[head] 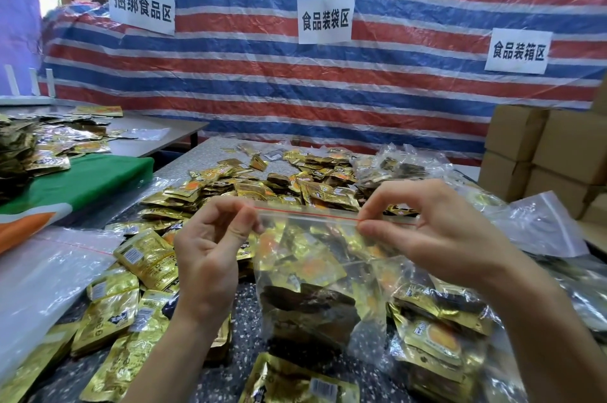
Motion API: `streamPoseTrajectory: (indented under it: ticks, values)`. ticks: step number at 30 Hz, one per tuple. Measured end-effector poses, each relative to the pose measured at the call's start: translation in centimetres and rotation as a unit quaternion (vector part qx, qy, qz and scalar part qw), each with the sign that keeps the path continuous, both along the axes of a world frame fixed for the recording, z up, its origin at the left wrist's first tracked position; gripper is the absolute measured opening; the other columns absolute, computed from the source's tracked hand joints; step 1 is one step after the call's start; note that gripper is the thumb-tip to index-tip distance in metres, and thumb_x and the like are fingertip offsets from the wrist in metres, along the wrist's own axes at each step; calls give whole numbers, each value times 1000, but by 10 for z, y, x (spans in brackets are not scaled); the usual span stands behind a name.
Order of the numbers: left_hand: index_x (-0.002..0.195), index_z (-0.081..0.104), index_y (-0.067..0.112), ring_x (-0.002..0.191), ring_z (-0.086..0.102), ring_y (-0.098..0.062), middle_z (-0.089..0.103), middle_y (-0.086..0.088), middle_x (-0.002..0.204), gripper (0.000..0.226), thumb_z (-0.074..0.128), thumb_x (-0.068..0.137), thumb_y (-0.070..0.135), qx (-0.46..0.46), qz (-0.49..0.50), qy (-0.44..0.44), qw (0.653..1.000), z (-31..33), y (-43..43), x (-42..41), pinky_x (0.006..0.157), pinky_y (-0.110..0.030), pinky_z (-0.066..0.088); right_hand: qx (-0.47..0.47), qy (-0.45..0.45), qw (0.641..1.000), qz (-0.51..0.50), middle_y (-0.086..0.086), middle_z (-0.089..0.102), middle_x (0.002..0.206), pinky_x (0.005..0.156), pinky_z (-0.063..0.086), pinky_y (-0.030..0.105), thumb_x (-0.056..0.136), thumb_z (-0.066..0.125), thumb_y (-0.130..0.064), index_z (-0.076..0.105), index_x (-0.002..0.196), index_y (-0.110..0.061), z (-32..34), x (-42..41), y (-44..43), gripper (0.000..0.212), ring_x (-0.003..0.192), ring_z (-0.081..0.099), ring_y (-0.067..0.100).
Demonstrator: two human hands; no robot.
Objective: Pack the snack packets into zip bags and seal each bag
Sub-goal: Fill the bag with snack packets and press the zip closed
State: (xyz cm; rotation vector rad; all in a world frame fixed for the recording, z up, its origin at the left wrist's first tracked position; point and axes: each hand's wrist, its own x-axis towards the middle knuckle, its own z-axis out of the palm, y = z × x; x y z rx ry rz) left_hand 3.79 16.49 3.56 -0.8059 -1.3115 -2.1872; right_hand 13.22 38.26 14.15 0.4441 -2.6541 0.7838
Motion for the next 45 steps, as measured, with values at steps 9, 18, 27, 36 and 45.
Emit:
streamPoseTrajectory:
  ticks: [9,18,27,36,45]
  values:
    - [85,73,23,73,62,-16,66,0,72,30,76,80,52,-3,-3,5,1000,-1,-1,-2,75,-20,53,6,5,999,-38,-18,72,84,83,54,41,82,69,-42,72,80,-34,-2,12,24,9,82,67,4]
    - [83,73,23,71,62,-14,66,1,73,30,78,78,52,5,-4,0,1000,-2,-1,-4,73,-18,53,-20,8,999,-33,-17,73,83,79,55,42,69,60,-63,73,78,-35,-1,21,34,32,78,69,27]
    - [82,72,23,70,60,-16,64,-1,71,26,76,80,48,-22,-9,5,1000,-1,0,2,71,-19,52,-20,16,998,-54,-17,72,79,75,55,41,67,61,-66,73,73,-31,-4,27,39,36,74,69,14]
    - [80,73,22,66,63,-11,67,2,73,19,58,90,16,52,-48,-53,996,0,1,1,66,-19,55,-149,-51,986,-59,-25,67,110,95,52,26,49,84,-71,64,107,-35,-56,31,29,71,104,64,-3]
    - [77,70,16,61,60,-8,63,1,68,18,57,88,10,187,-106,-124,969,19,31,17,59,-16,53,-10,-98,992,-79,-24,50,134,105,47,33,69,78,-64,27,139,-60,-137,23,-45,87,121,51,0]
